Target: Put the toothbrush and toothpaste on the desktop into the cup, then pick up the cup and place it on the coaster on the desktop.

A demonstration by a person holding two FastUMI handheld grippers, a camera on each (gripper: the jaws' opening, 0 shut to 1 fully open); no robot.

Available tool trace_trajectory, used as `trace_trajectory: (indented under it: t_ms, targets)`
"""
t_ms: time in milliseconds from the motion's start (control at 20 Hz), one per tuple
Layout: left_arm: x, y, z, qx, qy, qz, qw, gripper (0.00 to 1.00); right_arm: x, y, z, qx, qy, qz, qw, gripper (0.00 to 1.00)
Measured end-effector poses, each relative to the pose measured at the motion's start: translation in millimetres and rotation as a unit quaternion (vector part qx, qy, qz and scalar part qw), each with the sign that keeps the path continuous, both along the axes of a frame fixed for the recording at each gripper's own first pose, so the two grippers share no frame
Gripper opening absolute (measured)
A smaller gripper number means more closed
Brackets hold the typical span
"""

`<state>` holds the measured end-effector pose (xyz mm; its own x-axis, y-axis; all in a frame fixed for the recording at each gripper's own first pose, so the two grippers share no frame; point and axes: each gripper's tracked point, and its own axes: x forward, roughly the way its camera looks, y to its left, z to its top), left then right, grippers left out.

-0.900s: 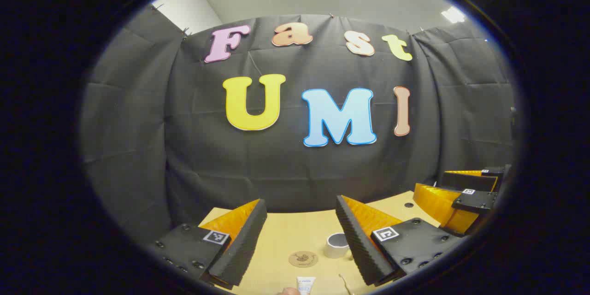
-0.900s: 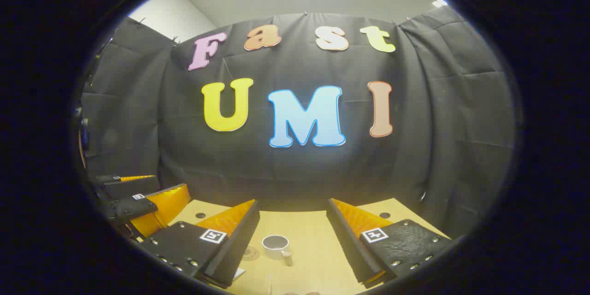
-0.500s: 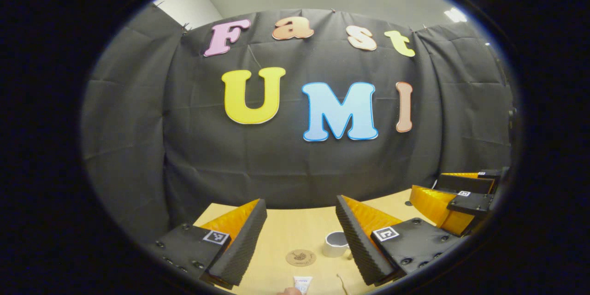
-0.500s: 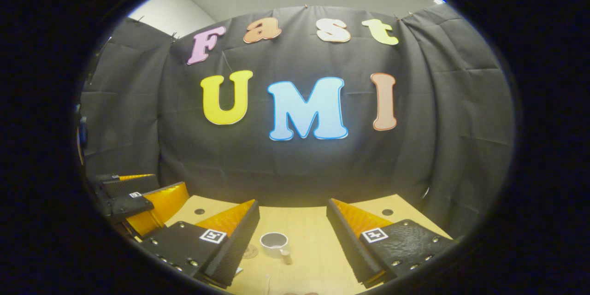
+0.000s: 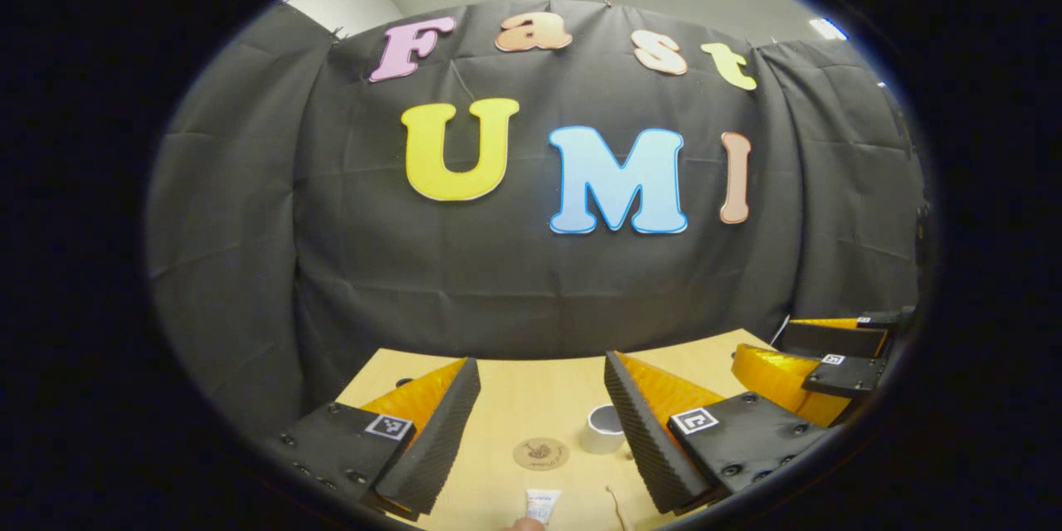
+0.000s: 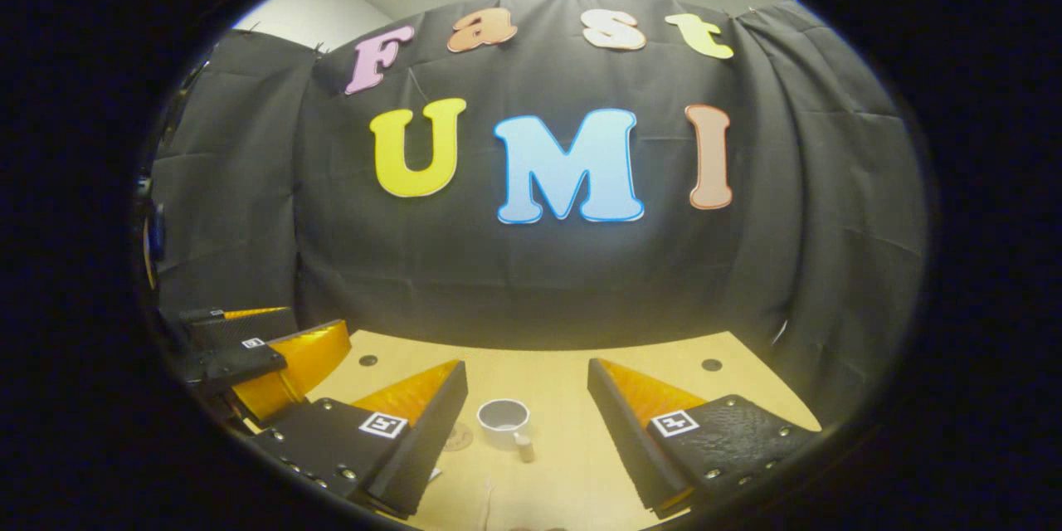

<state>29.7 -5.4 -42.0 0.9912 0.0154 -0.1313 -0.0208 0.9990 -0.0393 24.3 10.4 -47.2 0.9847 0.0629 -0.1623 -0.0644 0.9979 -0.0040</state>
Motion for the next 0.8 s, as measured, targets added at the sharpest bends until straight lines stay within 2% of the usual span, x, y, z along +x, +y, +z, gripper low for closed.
trace_trajectory:
  t_ms: [300,400,600,800]
  targets:
    - [-8.3,2.3,-74.2,-0.007,0.099,-0.011,0.995,0.97,0.1,5.5,-47.1,0.009,0.082,0.005,0.997,0.91]
    - [-16.8,-2.2,-108.8,-0.017,0.141,-0.021,0.99,0.97,-4.0,4.2,-75.6,0.007,0.129,0.002,0.992,0.91]
    - [-25.2,-5.0,-146.7,-0.017,0.188,-0.028,0.982,0.97,-9.5,8.1,-114.2,0.011,0.19,0.004,0.982,0.91]
    - [-29.6,-11.8,-184.8,-0.018,0.243,-0.043,0.969,0.98,-21.4,13.8,-154.2,0.012,0.258,0.01,0.966,0.93]
